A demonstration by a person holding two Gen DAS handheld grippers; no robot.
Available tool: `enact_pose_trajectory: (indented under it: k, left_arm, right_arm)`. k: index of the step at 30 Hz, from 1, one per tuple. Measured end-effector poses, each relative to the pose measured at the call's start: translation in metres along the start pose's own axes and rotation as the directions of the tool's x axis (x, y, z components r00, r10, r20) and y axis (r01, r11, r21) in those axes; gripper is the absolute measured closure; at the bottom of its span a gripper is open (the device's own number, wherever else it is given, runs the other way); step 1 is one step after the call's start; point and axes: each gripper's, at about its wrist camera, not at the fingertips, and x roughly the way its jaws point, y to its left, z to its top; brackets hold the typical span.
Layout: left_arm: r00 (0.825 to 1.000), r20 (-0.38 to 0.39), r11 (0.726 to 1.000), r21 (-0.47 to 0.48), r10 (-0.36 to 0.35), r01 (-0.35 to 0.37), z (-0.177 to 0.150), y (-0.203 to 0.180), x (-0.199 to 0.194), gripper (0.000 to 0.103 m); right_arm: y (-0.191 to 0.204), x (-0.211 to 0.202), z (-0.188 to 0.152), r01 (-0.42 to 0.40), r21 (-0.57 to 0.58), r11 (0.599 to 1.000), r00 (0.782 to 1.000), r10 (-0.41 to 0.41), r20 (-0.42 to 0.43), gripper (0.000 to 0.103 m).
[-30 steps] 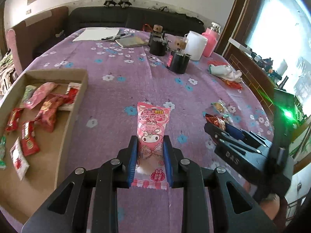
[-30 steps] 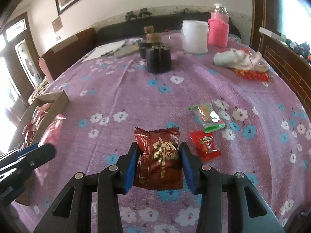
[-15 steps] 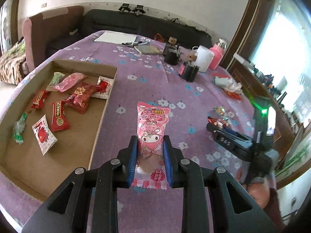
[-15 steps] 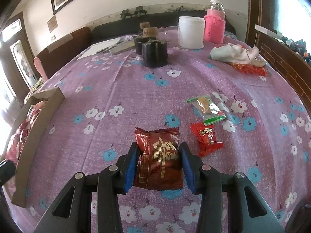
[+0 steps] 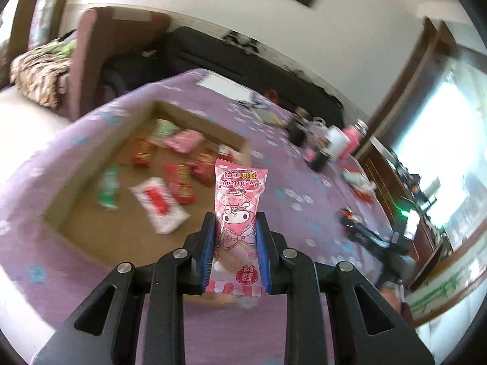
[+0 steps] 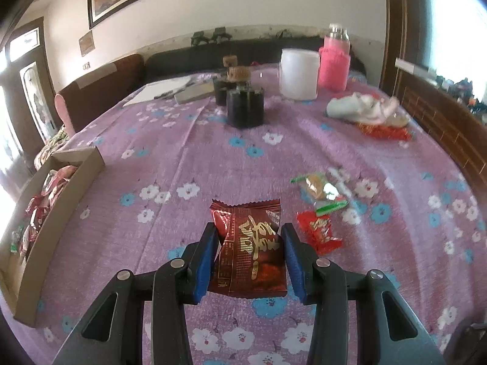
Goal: Organize snacks
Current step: 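Carry both snacks over the cardboard box and release them with both tools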
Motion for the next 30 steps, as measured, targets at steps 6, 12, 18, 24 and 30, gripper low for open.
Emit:
enact_pose_trajectory:
  k: [6, 12, 18, 24, 30]
  left_arm:
    - [0.999, -0.003, 0.996, -0.081, 0.047, -0.047, 0.0, 0.046, -0.001, 0.081]
    - [0.998, -0.029, 0.993, -0.1, 0.064, -0.067, -0.004, 0.064, 0.007, 0.081]
    - [0.99, -0.04, 0.988, -0.063, 0.137, -0.14, 0.007, 0.071, 0.019, 0.081]
    - [0.986, -0.084, 0.987, -0.057, 0.144, -0.149, 0.009, 0.077, 0.038, 0.081]
    - [0.981, -0.118, 0.986, -0.037, 0.156, -0.161, 0.003, 0.076, 0.05, 0.079]
  right_arm:
    - [0.027, -0.024, 0.007, -0.117, 0.038, 0.992, 0.993, 0.117, -0.008, 0.059]
    - [0.099, -0.033, 0.009, -0.252, -0.05, 0.967, 0.967, 0.249, -0.061, 0.06]
    - [0.174, -0.036, 0.003, -0.365, -0.139, 0.921, 0.929, 0.351, -0.116, 0.06]
    - [0.228, -0.034, -0.007, -0.417, -0.205, 0.885, 0.907, 0.39, -0.16, 0.06]
    - [0.263, -0.024, -0.023, -0.404, -0.288, 0.868, 0.913, 0.362, -0.189, 0.06]
